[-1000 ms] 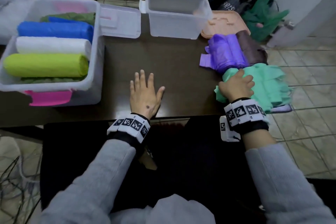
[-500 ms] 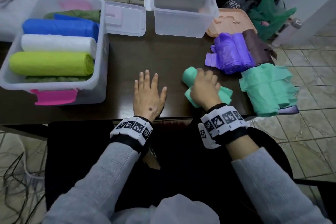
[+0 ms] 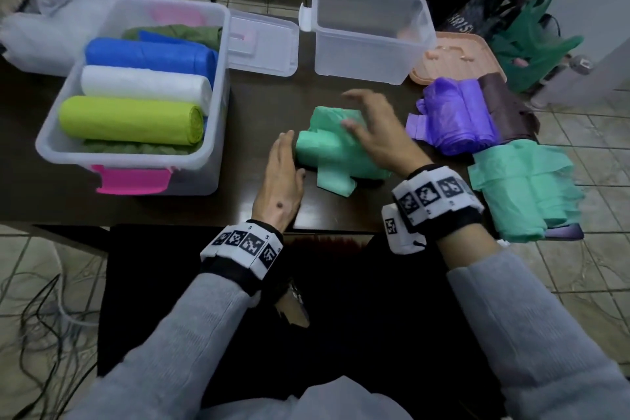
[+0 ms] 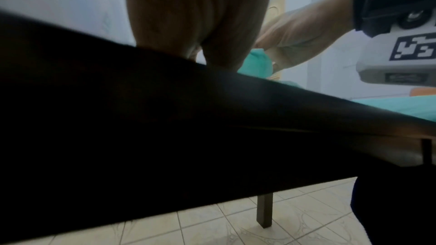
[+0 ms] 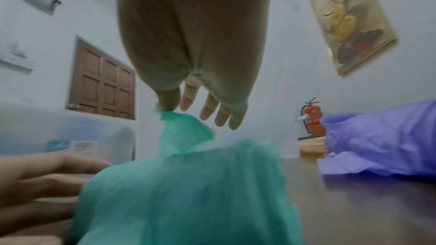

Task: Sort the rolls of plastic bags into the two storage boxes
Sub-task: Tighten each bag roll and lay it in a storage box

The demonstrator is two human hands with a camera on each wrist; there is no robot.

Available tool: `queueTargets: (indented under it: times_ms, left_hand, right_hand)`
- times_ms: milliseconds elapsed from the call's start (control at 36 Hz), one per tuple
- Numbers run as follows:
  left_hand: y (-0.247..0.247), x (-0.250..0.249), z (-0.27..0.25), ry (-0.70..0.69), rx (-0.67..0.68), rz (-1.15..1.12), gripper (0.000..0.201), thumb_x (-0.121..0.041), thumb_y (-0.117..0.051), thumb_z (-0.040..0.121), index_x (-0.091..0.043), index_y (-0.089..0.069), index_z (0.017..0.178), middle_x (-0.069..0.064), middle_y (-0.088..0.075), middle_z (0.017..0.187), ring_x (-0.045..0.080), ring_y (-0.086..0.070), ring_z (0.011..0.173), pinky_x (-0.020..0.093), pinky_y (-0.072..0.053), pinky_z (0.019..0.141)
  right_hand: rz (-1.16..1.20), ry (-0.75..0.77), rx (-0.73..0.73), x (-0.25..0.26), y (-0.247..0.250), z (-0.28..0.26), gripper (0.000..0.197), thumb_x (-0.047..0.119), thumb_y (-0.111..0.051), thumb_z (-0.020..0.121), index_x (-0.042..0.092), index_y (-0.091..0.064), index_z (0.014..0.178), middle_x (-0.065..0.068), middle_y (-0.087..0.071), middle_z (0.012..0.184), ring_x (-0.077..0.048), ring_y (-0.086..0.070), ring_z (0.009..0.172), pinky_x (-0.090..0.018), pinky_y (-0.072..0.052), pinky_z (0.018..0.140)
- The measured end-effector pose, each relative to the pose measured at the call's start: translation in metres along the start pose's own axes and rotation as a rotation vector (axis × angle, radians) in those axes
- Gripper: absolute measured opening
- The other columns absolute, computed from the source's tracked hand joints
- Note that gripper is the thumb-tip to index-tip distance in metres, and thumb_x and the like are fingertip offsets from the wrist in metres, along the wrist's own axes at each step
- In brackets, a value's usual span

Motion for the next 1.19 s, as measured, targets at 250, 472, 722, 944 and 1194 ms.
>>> queueTargets:
  times_ms: [250,472,722,944,1194]
  left_hand:
    - [0.021,-0.02,0.031,-0.092,0.209,0.128,0.08,-0.021,-0.078,0.074,-0.016,-0.036,0.142,0.005,-0.04,0.143,0.019,-0.034,0.134,0.031,-0.028,0.111]
    - [0.026,-0.02,0.04,0.001,0.299,0.185,0.055,-0.008,-0.061,0.087,-0.013,-0.041,0.139,0.006,-0.042,0.142,0.022,-0.039,0.131,0.029,-0.028,0.109]
    - [0.024,-0.038,0.04,-0.306,0.415,0.389,0.058,-0.009,-0.068,0.078,-0.029,-0.053,0.131,-0.002,-0.052,0.132,0.022,-0.046,0.123,0.034,-0.035,0.102]
    - [0.038,-0.056,0.064,-0.01,0.352,0.238,0.02,-0.045,-0.065,0.082,-0.029,-0.072,0.09,-0.001,-0.063,0.087,0.02,-0.06,0.091,0.031,-0.047,0.084]
    - [0.034,-0.044,0.103,0.53,0.152,0.028,0.043,-0.028,-0.038,0.1,0.006,-0.052,0.122,0.026,-0.053,0.129,0.039,-0.054,0.116,0.043,-0.046,0.097]
  right_hand:
    - [-0.046,-0.138,0.013,-0.019,0.032,-0.017,0.02,0.007,-0.044,0.095,0.006,-0.058,0.11,-0.002,-0.056,0.107,-0.014,-0.052,0.097,-0.025,-0.042,0.085]
    - [-0.352,-0.108,0.296,-0.014,0.015,-0.016,0.047,0.012,-0.063,0.08,0.011,-0.049,0.124,-0.011,-0.047,0.125,-0.026,-0.039,0.117,-0.03,-0.034,0.097]
    - [-0.323,-0.097,0.331,-0.013,0.011,-0.011,0.057,0.008,-0.07,0.074,0.017,-0.05,0.127,-0.007,-0.051,0.125,-0.026,-0.04,0.118,-0.037,-0.038,0.098]
    - [-0.255,-0.046,0.337,-0.011,0.013,-0.015,0.045,0.007,-0.069,0.073,0.011,-0.057,0.116,-0.01,-0.063,0.108,-0.029,-0.051,0.105,-0.028,-0.039,0.082]
    - [-0.409,-0.054,0.353,-0.012,0.013,-0.021,0.062,0.025,-0.078,0.069,0.022,-0.05,0.124,-0.003,-0.049,0.126,-0.023,-0.037,0.119,-0.038,-0.034,0.098]
Point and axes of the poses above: each hand's wrist, its own z-axis towards the middle knuckle, its own y-axis out of the back of the hand, x = y × z, the point moved 1 cm from there along z, towards the middle knuckle
